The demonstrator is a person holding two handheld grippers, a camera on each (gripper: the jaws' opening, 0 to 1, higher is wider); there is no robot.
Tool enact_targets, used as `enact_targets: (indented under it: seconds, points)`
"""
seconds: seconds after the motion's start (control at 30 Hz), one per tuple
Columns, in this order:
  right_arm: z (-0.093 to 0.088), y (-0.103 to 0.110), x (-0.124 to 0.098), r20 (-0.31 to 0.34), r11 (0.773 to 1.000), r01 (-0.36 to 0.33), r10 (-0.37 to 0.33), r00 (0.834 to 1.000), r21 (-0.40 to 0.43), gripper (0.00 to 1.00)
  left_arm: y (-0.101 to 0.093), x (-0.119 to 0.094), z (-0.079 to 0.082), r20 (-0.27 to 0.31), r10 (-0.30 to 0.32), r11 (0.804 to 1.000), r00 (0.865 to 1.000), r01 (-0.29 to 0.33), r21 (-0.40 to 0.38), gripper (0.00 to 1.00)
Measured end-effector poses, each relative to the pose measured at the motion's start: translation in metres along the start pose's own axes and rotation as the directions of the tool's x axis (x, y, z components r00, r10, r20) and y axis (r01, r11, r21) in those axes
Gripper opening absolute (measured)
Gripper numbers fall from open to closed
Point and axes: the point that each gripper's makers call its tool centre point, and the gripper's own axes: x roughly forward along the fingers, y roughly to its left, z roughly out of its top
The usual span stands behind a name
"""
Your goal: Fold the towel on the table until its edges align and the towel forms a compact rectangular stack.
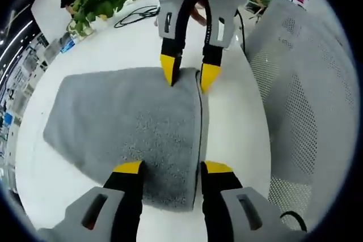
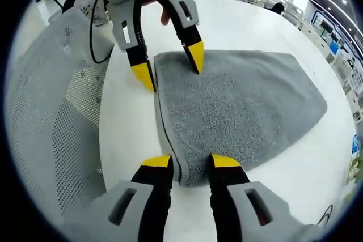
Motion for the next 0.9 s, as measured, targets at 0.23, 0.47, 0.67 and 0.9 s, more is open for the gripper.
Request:
enact_targets:
  seconds: [0.23, 0.47, 0.67, 0.9]
  points:
    - [-0.002, 0.004, 0.001, -0.020, 0.999, -0.016, 0.015, 1.000, -0.052, 0.30, 0.004, 0.003, 0.000, 0.001, -0.002, 0.999, 1.000, 0.002, -0.050, 0.33]
    - [0.001, -0.002, 0.003, -0.040, 0.999, 0.020, -0.022, 0.999, -0.044, 0.21, 0.016, 0.006, 0.001, 0.008, 0.070, 0.996, 0.998, -0.069, -0.060, 0.17]
    - [0.001, -0.009, 0.004, -0.068, 0.996, 0.066, -0.070, 0.995, -0.055, 0.11, 0.016, 0.005, 0.000, -0.004, 0.077, 0.994, 0.997, -0.078, -0.072, 0.16]
    - [-0.001, 0.003, -0.001, -0.095, 1.000, 0.015, -0.014, 0.995, 0.004, 0.07, 0.003, 0.001, 0.004, -0.038, 0.055, 0.994, 0.998, -0.058, -0.091, 0.11]
